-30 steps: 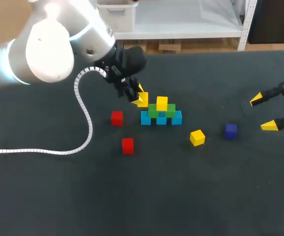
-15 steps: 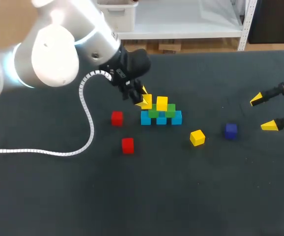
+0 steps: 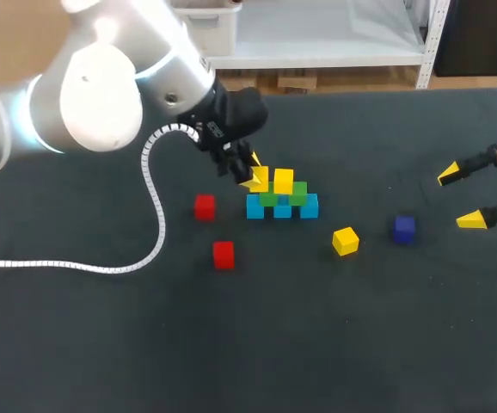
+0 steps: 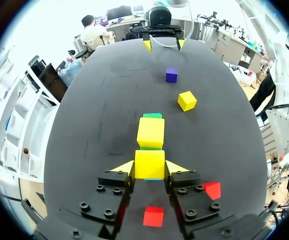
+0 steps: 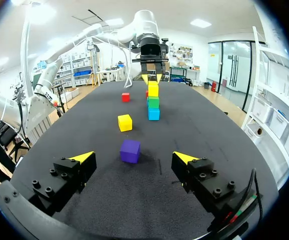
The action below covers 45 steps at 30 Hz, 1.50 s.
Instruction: Place the blue cubes, place green cubes on the blue cubes, place the yellow cubes on the green cubes, then place the red cubes on the yellow cubes, and place purple cube on the red cubes.
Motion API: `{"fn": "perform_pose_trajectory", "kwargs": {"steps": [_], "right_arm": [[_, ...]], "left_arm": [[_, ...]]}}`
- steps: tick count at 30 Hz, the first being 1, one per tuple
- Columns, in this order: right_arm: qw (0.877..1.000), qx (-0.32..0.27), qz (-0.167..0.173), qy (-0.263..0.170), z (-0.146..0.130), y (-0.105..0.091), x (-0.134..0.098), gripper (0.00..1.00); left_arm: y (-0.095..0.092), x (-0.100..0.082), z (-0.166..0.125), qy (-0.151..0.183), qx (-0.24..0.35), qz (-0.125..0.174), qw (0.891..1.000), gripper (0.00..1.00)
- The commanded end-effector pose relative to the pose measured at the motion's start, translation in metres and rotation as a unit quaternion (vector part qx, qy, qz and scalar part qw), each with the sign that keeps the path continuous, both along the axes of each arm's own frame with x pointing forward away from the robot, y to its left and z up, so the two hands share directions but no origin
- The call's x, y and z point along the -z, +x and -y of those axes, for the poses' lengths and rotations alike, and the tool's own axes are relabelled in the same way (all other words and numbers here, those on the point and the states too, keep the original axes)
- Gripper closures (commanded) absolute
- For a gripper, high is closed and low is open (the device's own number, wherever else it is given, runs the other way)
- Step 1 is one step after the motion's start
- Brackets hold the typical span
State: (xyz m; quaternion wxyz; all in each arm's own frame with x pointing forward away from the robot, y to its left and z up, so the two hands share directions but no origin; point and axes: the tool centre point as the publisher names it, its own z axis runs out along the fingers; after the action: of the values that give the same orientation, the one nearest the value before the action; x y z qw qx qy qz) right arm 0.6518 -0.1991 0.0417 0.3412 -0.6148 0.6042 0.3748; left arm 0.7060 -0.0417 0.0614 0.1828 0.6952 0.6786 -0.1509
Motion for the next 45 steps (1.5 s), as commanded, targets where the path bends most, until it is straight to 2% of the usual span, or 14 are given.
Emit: {"fn": "perform_pose_trajectory", "kwargs": {"steps": [1, 20, 28, 31, 34, 41, 43, 45], "right_arm": [[1.0, 0.0, 0.0, 0.0, -0.0002, 0.0003, 0.0004, 0.0], [1.0, 0.0, 0.0, 0.0, -0.0002, 0.0003, 0.0004, 0.0], [1.0, 0.0, 0.0, 0.0, -0.0002, 0.0003, 0.0004, 0.0], [1.0, 0.0, 0.0, 0.0, -0.0002, 0.0003, 0.0004, 0.0], [1.0, 0.0, 0.0, 0.0, -0.0002, 0.0003, 0.0004, 0.0], [1.0, 0.0, 0.0, 0.0, -0.0002, 0.0003, 0.0004, 0.0], [1.0, 0.0, 0.0, 0.0, -0.0002, 0.0003, 0.0004, 0.0], [1.0, 0.0, 0.0, 0.0, -0.0002, 0.0003, 0.0004, 0.0]], "left_arm": [[0.0027, 0.0002, 0.0024, 0.002, 0.002, -0.001, 1.0, 1.0], [0.0029, 0.003, 0.0067, 0.001, 0.007, -0.003, 1.0, 1.0], [0.0029, 0.0035, 0.0069, 0.001, 0.007, -0.004, 1.0, 0.97], [0.003, 0.0038, 0.007, 0.001, 0.008, -0.005, 1.0, 0.93], [0.003, 0.0046, 0.007, 0.001, 0.008, -0.005, 1.0, 0.79], [0.0032, 0.0053, 0.0072, 0.001, 0.009, -0.006, 1.0, 0.67], [0.0037, 0.0055, 0.0071, 0.001, 0.009, -0.007, 1.0, 0.6], [0.0042, 0.0058, 0.0068, 0.001, 0.009, -0.007, 1.0, 0.6]]}}
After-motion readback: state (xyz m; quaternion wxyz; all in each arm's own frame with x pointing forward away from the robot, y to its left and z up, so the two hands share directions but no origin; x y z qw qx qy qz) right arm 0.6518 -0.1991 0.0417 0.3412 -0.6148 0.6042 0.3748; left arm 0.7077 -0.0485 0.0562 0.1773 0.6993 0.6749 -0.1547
